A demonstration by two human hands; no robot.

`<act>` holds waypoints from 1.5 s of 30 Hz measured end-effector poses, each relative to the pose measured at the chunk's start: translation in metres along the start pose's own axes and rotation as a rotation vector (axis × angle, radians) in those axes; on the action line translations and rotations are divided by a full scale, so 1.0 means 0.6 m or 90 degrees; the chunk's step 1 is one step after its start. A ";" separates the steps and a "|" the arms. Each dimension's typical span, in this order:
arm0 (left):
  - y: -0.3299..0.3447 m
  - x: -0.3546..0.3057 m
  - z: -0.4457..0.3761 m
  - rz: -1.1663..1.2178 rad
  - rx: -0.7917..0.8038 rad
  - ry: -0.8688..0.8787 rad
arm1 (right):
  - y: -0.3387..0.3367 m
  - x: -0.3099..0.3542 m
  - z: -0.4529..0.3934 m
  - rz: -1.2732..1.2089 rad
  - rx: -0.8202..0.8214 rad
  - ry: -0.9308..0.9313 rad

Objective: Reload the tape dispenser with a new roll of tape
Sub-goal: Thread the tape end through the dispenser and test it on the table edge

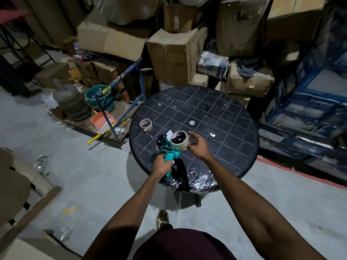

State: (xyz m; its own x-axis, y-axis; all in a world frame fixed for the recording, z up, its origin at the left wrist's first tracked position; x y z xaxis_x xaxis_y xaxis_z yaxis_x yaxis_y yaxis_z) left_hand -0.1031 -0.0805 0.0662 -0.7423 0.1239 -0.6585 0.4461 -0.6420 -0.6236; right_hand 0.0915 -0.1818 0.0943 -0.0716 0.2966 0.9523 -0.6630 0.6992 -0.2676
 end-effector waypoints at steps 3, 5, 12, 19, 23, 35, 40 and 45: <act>0.012 -0.020 -0.011 0.005 0.019 0.006 | -0.022 0.013 -0.008 0.018 -0.023 -0.019; 0.016 -0.035 -0.012 0.011 0.022 0.019 | -0.034 0.018 -0.010 0.024 -0.035 -0.020; 0.023 -0.079 -0.016 0.024 0.019 0.067 | -0.062 0.013 -0.026 0.042 -0.071 -0.009; 0.033 -0.114 -0.062 0.062 0.039 0.085 | -0.081 0.017 -0.065 0.079 -0.117 0.001; 0.042 -0.133 -0.120 0.090 0.050 0.085 | -0.084 -0.003 -0.120 0.094 -0.172 -0.008; 0.054 -0.166 -0.354 0.061 0.147 0.087 | -0.032 -0.017 -0.305 0.216 -0.153 0.126; 0.073 -0.165 -0.416 0.049 0.192 0.077 | -0.023 -0.024 -0.348 0.228 -0.178 0.156; 0.102 -0.168 -0.447 0.051 0.229 0.057 | -0.027 -0.049 -0.376 0.237 -0.215 0.192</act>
State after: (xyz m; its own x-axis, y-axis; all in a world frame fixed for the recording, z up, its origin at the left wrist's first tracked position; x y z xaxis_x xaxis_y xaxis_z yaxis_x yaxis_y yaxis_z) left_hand 0.1333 0.0708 -0.0184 -0.6579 0.1179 -0.7438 0.2850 -0.8752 -0.3908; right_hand 0.2725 -0.0551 0.0375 -0.0057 0.6997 0.7144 -0.3562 0.6661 -0.6553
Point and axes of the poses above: each hand's wrist, its own z-axis away from the middle knuckle, its own y-axis out of the palm, x = y × z, the point moved 10 cm from there along -z, towards the middle knuckle, and after that the axes turned 8 degrees about -z, right-handed, at the moved point
